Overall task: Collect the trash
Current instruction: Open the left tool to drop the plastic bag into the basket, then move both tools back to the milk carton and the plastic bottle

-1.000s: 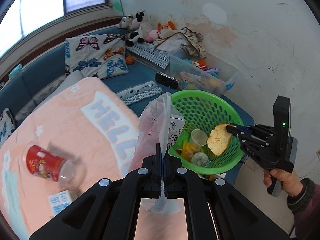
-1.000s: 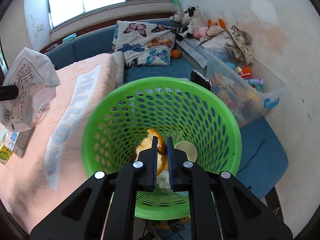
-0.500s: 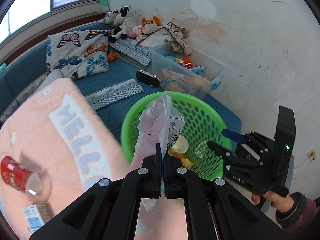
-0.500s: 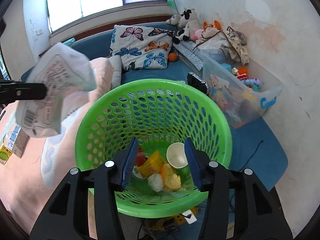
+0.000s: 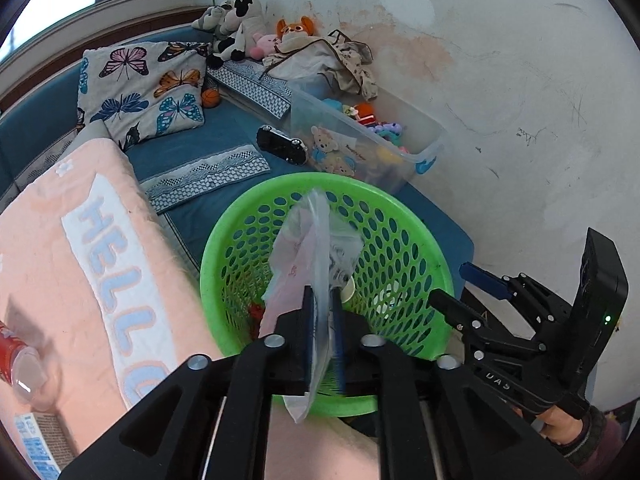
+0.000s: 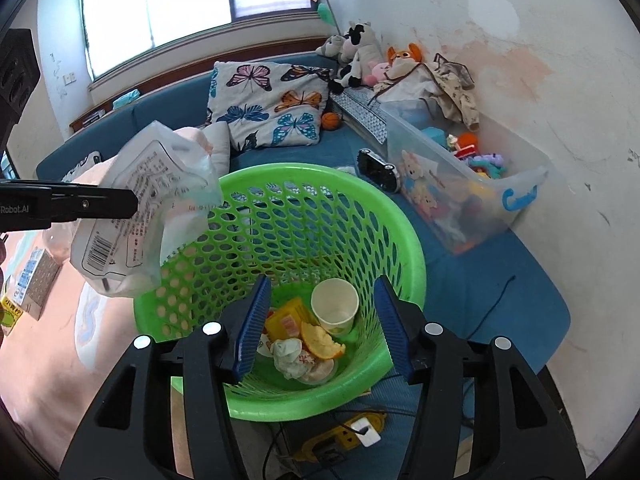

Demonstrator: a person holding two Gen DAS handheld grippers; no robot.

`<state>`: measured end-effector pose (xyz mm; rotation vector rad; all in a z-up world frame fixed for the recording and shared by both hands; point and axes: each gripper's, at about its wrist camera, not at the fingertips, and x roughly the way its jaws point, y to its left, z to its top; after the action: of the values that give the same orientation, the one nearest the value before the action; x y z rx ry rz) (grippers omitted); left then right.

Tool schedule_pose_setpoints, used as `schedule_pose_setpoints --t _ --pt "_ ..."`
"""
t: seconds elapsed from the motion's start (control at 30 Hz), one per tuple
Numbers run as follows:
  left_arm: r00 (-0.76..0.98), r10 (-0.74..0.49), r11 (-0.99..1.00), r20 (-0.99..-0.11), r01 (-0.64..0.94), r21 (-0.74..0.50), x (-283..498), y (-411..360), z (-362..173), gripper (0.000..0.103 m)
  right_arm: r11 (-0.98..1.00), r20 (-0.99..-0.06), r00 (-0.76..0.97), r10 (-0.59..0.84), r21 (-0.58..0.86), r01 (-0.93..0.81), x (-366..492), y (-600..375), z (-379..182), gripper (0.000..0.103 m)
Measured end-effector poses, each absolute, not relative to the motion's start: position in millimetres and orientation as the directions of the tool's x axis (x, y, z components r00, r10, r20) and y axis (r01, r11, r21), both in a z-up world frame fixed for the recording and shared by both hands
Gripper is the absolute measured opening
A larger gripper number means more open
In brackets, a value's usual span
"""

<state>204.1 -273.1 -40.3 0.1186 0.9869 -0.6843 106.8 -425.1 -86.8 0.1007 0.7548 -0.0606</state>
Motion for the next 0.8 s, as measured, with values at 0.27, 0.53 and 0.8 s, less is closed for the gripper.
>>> schedule_pose_setpoints --t 0.27,0.53,0.8 --pt "0.402 -0.465 0.816 -0.789 0.540 -0.206 203 -246 -33 0.061 0.994 -0.682 0.731 -0.009 0.075 0.083 101 -419 -84 0.055" --pt "0.490 -0.394 0.872 -0.778 0.465 -0.149 188 -188 -16 0.065 0.998 -0.674 0.738 0.037 0.065 0.009 98 -384 -79 0.064" --pt "0.555 -0.336 0.918 -0.761 0.373 -0.134 174 -104 -5 0.068 0.994 -0.661 0.743 0.106 0.065 -0.084 100 -333 -70 0.071"
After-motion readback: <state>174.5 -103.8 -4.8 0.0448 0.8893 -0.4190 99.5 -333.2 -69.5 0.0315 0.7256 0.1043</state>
